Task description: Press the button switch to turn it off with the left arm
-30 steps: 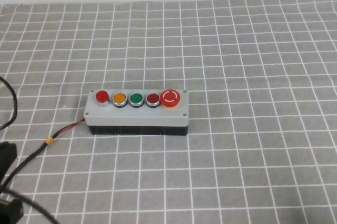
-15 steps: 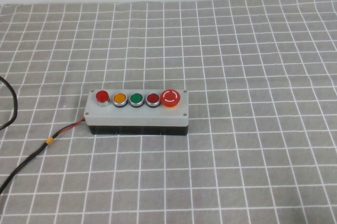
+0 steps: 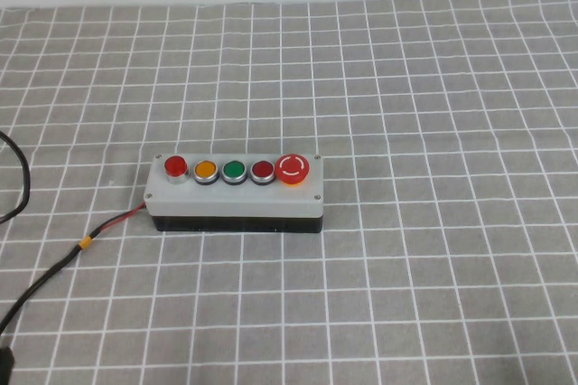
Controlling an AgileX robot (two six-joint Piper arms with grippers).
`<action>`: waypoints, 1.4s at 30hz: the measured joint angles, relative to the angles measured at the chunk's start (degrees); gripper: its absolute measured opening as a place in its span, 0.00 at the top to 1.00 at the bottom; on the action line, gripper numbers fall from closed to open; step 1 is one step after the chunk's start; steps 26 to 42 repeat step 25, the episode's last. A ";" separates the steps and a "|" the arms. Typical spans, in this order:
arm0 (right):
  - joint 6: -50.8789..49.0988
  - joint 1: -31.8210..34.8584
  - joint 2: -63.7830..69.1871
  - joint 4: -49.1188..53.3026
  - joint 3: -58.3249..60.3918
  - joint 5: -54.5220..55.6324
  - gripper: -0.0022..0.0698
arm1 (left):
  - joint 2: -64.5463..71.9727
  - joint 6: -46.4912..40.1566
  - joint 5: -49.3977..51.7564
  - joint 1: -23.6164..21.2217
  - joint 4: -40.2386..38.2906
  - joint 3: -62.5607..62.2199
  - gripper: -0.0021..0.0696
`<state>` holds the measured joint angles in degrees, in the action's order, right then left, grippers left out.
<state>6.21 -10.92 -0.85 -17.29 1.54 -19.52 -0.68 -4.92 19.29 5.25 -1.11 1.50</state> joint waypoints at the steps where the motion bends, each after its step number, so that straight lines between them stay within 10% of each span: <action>1: 0.00 0.00 0.00 0.00 0.00 0.00 0.99 | 0.00 0.00 1.33 0.00 0.00 0.00 0.98; 42: 0.00 0.00 0.00 0.00 0.00 0.00 0.99 | 0.00 0.00 2.88 0.00 0.22 0.00 0.98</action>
